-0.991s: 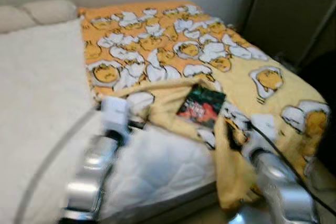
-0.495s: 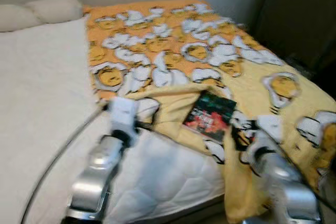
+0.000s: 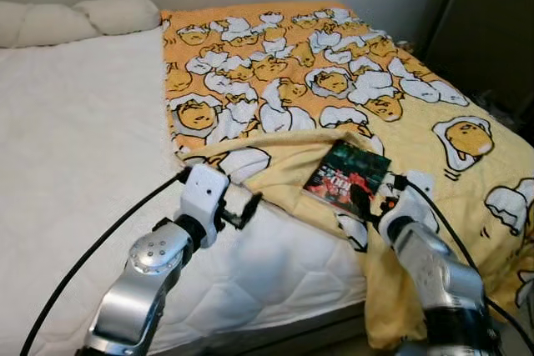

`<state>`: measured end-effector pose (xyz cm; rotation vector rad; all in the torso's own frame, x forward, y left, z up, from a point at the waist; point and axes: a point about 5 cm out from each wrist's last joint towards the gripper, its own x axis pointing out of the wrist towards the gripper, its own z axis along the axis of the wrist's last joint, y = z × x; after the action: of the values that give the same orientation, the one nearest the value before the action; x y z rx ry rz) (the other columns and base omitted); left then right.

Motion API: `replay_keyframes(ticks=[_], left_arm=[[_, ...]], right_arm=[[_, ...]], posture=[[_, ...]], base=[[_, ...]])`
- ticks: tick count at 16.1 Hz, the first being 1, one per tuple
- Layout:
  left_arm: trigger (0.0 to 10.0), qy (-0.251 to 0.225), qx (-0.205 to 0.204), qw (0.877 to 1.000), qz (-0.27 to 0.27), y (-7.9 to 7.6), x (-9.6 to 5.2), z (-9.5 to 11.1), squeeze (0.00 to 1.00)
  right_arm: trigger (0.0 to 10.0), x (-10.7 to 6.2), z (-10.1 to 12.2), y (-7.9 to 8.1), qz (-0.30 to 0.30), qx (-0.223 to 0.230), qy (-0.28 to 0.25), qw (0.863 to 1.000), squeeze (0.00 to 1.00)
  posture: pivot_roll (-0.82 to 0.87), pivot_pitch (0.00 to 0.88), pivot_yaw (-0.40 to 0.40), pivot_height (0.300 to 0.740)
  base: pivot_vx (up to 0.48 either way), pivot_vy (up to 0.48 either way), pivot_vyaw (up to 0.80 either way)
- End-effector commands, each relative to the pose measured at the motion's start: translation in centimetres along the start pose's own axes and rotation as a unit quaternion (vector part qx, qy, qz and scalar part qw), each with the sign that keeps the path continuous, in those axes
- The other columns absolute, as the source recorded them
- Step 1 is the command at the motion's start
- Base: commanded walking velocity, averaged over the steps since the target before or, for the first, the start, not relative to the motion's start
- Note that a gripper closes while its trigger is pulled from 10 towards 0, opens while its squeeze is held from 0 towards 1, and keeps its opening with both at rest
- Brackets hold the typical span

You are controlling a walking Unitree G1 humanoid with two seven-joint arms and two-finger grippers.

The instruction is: Clean up the room

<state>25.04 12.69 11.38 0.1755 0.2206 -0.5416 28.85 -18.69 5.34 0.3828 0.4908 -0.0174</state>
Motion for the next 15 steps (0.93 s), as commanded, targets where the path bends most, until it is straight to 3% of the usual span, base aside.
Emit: replay_keyframes(ticks=[1,4,8,9,10,11,12,15], left_arm=[[10.0,-0.001,0.006,1.0,-0.014,-0.2,-0.1,0.4,0.0],[10.0,0.024,0.036,0.996,-0.071,0.0,-0.8,0.3,0.0],[10.0,0.036,0.049,0.994,-0.089,0.5,-1.5,0.6,0.0],[10.0,0.039,0.05,0.994,-0.091,0.6,-1.7,0.7,0.0],[10.0,0.041,0.051,0.994,-0.092,0.6,-1.9,0.7,0.0],[10.0,0.043,0.052,0.993,-0.093,0.5,-2.0,0.7,0.0],[10.0,0.043,0.052,0.993,-0.093,0.5,-2.1,0.7,0.0],[10.0,0.043,0.053,0.994,-0.088,0.5,-2.3,0.8,0.0]], right_arm=[[10.0,0.4,0.0,0.0,0.002,0.021,-0.001,1.0,1.0],[10.0,2.8,-0.4,-0.3,-0.019,0.058,0.018,0.998,1.0],[10.0,3.7,-1.1,-0.6,-0.024,0.115,0.037,0.992,1.0],[10.0,3.8,-1.2,-0.6,-0.025,0.123,0.038,0.991,0.93],[10.0,3.9,-1.3,-0.7,-0.028,0.127,0.037,0.991,0.42],[10.0,3.9,-1.4,-0.9,-0.036,0.126,0.036,0.991,0.13],[10.0,4.0,-1.4,-0.9,-0.04,0.13,0.033,0.99,0.0],[10.0,3.7,-1.2,-1.6,-0.053,0.158,0.01,0.986,0.0]], posture=[[0.03,0.0,0.024,0.74],[0.06,0.0,0.045,0.74],[0.1,0.0,0.064,0.74],[0.11,0.0,0.063,0.74],[0.11,0.0,0.06,0.74],[0.11,0.0,0.057,0.74],[0.12,0.0,0.053,0.74],[0.13,0.0,0.041,0.74]], base=[[0.0,0.0,0.0],[0.0,0.0,0.0],[0.0,0.0,0.0],[0.0,0.0,0.0],[0.0,0.0,0.0],[0.0,0.0,0.0],[0.0,0.0,0.0],[0.0,0.0,0.0]])
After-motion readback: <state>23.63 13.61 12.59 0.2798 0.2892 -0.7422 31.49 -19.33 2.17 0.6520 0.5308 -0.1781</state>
